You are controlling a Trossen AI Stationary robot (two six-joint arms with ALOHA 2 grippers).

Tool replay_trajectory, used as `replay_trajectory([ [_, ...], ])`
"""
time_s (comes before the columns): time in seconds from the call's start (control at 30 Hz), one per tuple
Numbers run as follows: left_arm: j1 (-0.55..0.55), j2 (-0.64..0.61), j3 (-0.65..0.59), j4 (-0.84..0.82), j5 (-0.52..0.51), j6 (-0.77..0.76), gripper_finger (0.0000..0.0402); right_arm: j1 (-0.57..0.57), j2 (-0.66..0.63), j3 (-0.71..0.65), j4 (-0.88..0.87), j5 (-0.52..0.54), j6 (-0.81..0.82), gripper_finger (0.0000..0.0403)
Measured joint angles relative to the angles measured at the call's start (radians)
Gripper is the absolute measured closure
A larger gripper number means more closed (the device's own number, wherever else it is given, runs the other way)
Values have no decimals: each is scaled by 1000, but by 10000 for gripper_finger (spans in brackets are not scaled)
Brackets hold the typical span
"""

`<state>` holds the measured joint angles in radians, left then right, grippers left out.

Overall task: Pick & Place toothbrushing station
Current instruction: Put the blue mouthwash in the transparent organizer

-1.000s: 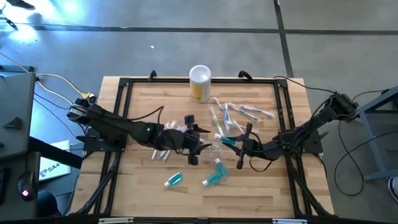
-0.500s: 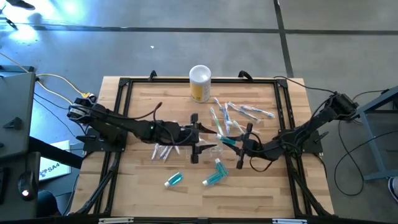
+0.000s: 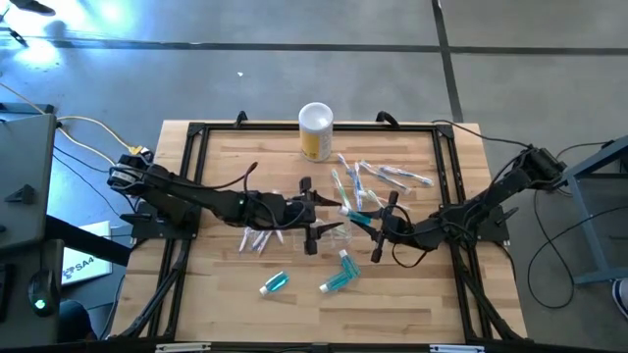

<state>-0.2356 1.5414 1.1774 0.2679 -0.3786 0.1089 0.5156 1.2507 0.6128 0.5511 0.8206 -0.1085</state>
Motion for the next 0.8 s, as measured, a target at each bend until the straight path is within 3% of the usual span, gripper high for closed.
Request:
replay_trajectory([
  [0.5,1,5,-2,-21,-30,77,192,37,0,3,-15,-15,-1,340],
  [0.8,0,4,-2,4,7,70,192,34,0,3,-15,-19,-3,340],
])
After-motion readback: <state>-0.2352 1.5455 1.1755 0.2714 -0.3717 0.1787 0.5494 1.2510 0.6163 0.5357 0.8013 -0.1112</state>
